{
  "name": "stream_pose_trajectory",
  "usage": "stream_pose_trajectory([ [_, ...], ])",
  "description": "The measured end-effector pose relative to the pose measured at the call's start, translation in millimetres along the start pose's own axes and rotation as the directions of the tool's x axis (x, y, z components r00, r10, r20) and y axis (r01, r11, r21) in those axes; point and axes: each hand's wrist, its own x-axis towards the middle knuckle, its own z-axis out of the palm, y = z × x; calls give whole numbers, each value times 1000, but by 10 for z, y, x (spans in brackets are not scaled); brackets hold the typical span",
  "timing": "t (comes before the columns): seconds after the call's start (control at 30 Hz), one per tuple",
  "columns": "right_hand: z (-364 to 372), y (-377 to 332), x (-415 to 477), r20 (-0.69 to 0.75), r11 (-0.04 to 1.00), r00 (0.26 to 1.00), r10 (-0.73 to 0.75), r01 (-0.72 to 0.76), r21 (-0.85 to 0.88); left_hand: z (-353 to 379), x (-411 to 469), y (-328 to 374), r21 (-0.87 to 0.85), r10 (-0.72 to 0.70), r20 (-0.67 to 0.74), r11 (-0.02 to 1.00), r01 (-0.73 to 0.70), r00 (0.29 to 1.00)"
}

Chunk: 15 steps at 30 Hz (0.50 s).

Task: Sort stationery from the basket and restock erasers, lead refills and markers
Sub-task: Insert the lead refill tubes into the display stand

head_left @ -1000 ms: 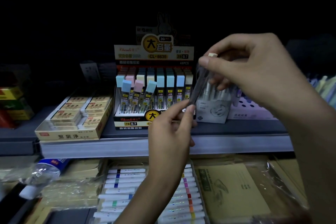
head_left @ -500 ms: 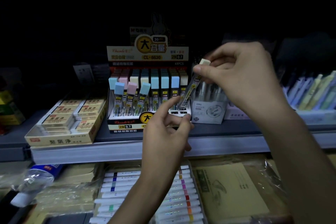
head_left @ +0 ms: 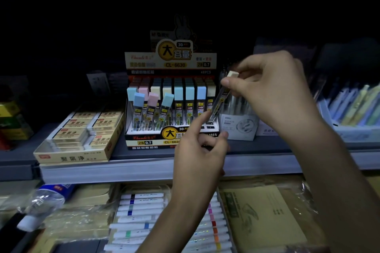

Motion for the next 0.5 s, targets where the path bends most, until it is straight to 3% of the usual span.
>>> stream_pose_trajectory([
  [0.33, 36, -63, 17, 46, 994, 996, -78, 81, -69, 27, -56, 59, 8, -23, 8, 1000, 23, 1000],
  [0.5, 97, -15, 15, 159, 994, 983, -92, 101, -47, 61, -65, 54, -41, -72, -17, 997, 71, 997],
])
